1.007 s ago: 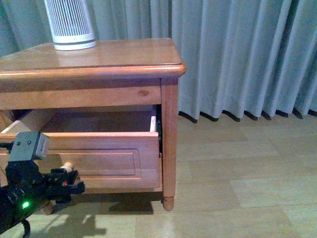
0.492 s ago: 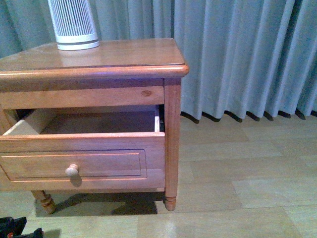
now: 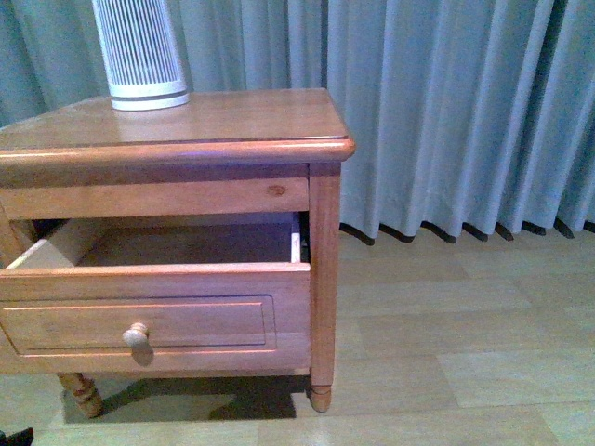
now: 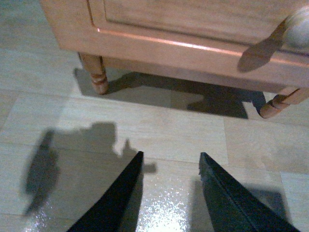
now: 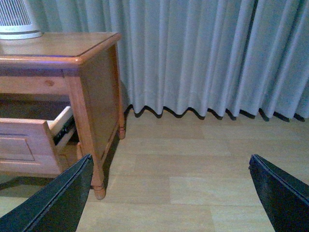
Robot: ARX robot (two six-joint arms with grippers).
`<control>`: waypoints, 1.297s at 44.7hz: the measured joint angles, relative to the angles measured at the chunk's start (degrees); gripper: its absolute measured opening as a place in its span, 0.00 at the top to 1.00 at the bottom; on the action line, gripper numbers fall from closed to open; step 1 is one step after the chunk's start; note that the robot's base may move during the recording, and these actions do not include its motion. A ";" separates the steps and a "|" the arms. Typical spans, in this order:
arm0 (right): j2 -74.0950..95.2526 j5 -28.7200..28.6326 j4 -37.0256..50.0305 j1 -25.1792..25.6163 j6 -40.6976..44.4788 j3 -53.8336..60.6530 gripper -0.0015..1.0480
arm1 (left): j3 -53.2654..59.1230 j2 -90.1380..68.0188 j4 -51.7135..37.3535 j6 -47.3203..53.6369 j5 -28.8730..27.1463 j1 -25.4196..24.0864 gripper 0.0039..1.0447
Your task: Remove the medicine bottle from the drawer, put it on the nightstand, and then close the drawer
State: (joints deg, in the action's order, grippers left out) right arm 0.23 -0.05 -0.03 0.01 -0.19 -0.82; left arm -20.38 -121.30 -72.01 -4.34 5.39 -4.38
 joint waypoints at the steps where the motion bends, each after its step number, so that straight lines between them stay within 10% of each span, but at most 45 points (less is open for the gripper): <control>1: 0.00 0.00 0.00 0.00 0.00 0.00 0.07 | 0.26 0.96 0.15 0.02 0.11 0.00 0.58; 15: 0.00 0.00 0.00 0.00 0.00 0.00 0.07 | 8.28 32.04 12.94 1.84 -0.02 0.02 0.05; 35: 0.00 0.00 0.00 0.00 0.02 0.00 0.07 | 8.79 96.83 72.08 3.21 11.50 -9.35 0.06; 46: 0.00 0.00 0.00 0.00 0.00 0.00 0.07 | 8.59 98.64 72.81 3.28 11.47 -9.49 0.06; 58: 0.00 0.00 0.00 0.00 0.02 0.00 0.07 | 13.79 104.19 61.48 3.72 3.17 -4.50 0.47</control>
State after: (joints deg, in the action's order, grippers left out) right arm 0.23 -0.05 -0.03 0.01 -0.16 -0.82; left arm -6.59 -17.10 -10.52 -0.62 8.56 -8.88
